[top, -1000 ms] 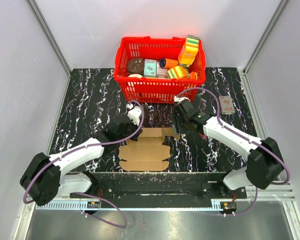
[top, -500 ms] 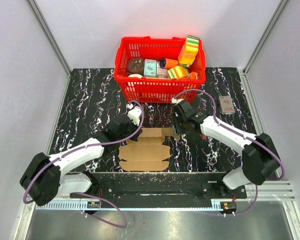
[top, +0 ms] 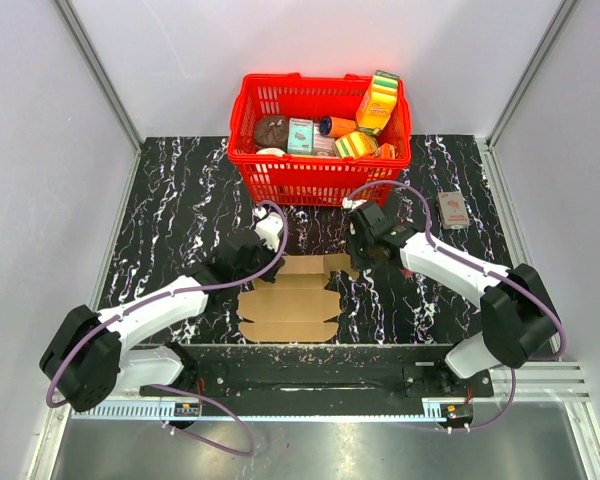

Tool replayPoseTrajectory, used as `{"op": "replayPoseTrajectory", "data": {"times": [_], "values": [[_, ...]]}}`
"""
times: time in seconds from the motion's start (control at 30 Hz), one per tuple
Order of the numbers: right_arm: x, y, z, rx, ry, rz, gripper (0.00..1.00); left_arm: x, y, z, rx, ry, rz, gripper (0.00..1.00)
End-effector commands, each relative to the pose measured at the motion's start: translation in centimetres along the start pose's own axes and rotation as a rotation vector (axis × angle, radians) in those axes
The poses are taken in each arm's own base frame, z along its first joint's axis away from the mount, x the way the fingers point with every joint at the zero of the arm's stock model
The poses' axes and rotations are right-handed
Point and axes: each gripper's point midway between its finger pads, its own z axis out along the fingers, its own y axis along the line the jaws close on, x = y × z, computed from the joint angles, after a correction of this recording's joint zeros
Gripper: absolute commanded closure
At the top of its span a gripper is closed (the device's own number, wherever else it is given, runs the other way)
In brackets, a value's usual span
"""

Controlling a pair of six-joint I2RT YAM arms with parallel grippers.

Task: Fold the paper box

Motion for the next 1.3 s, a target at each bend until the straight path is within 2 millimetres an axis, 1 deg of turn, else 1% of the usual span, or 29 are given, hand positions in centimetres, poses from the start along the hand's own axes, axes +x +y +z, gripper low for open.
{"op": "replayPoseTrajectory", "data": {"times": [0.0,0.13,0.2,0.23,0.27,0.33,0.37,0.43,0.47,0.5,0.57,0.6,0.63,0.7,0.73,0.77,0.8,0.87,0.9,0.93,0.97,1.0,1.03,1.1,1.13,1.2,1.23,1.27], "values": [[-0.9,0.6,-0.1,-0.039,-0.036,-0.028,0.79,-1.4,-0.1,-0.4,0.002,-0.042,-0.001,1.0],[-0.9,0.8,-0.1,-0.06,-0.035,-0.05,0.85,-1.7,-0.3,-0.6,0.006,-0.049,-0.001,1.0],[-0.8,0.8,-0.2,-0.065,-0.035,-0.058,0.89,-2.4,-0.4,-1.0,0.008,-0.068,-0.002,1.0],[-0.8,0.9,-0.1,-0.067,-0.035,-0.059,0.94,-2.9,-0.5,-1.2,0.012,-0.082,-0.002,1.0],[-0.8,0.9,-0.1,-0.066,-0.033,-0.062,0.97,-3.7,-0.6,-1.8,0.016,-0.109,-0.003,1.0],[-0.7,0.8,-0.1,-0.064,-0.032,-0.064,1.0,-4.5,-0.9,-2.6,0.024,-0.14,-0.006,1.0],[-0.8,0.8,-0.1,-0.061,-0.036,-0.065,1.0,-5.6,-1.1,-3.4,0.032,-0.178,-0.008,1.0],[-0.9,0.7,-0.2,-0.057,-0.041,-0.066,1.0,-6.4,-1.4,-4.2,0.042,-0.21,-0.01,0.99],[-0.8,0.6,-0.2,-0.055,-0.04,-0.069,1.0,-7.2,-1.7,-5.0,0.052,-0.243,-0.01,0.99],[-0.9,0.5,-0.2,-0.05,-0.044,-0.071,1.0,-7.6,-2.0,-5.4,0.057,-0.258,-0.007,0.98],[-0.9,0.4,-0.3,-0.045,-0.048,-0.069,1.0,-8.2,-3.3,-6.3,0.098,-0.285,0.008,0.97],[-0.9,0.4,-0.3,-0.042,-0.05,-0.07,1.0,-8.1,-4.0,-6.4,0.126,-0.284,0.016,0.98],[-1.0,0.4,-0.3,-0.044,-0.054,-0.069,1.0,-7.7,-5.6,-6.6,0.172,-0.274,0.034,0.98],[-1.0,0.4,-0.4,-0.042,-0.055,-0.068,1.0,-6.5,-7.4,-6.4,0.222,-0.254,0.057,0.99],[-1.1,0.4,-0.4,-0.045,-0.059,-0.068,1.0,-5.0,-9.0,-6.1,0.262,-0.226,0.078,0.99],[-1.2,0.4,-0.4,-0.044,-0.06,-0.068,1.0,-3.9,-9.7,-5.5,0.273,-0.197,0.072,1.0],[-1.3,0.4,-0.4,-0.045,-0.065,-0.067,1.0,-3.6,-10.3,-5.2,0.286,-0.203,0.066,1.0],[-1.2,0.6,-0.4,-0.053,-0.064,-0.068,1.0,-1.3,-11.1,-3.9,0.303,-0.145,0.038,1.0],[-1.2,0.6,-0.4,-0.055,-0.065,-0.064,1.0,-1.8,-11.8,-3.6,0.327,-0.18,0.023,1.0],[-1.2,0.8,-0.3,-0.062,-0.069,-0.059,1.0,-0.2,-12.2,-2.9,0.339,-0.151,0.023,1.0],[-1.2,0.8,-0.3,-0.069,-0.069,-0.058,1.0,0.2,-12.6,-2.6,0.354,-0.152,0.008,1.0],[-1.2,0.9,-0.4,-0.073,-0.071,-0.05,1.0,-0.2,-13.2,-2.3,0.371,-0.179,0.002,1.0],[-1.2,1.0,-0.4,-0.078,-0.071,-0.05,1.0,0.9,-13.7,-1.4,0.371,-0.145,0.007,1.0],[-1.2,0.9,-0.4,-0.076,-0.073,-0.05,1.0,1.3,-14.4,-0.5,0.382,-0.134,0.008,1.0],[-1.1,1.0,-0.5,-0.077,-0.073,-0.053,1.0,2.0,-15.2,0.2,0.394,-0.107,0.017,1.0],[-1.1,0.9,-0.4,-0.075,-0.071,-0.054,1.0,2.2,-16.1,0.8,0.41,-0.098,0.03,1.0],[-1.0,1.0,-0.4,-0.077,-0.07,-0.055,1.0,2.9,-16.7,1.4,0.419,-0.074,0.041,1.0],[-1.0,0.9,-0.4,-0.075,-0.069,-0.055,1.0,3.1,-17.0,1.6,0.421,-0.066,0.051,1.0]]}}
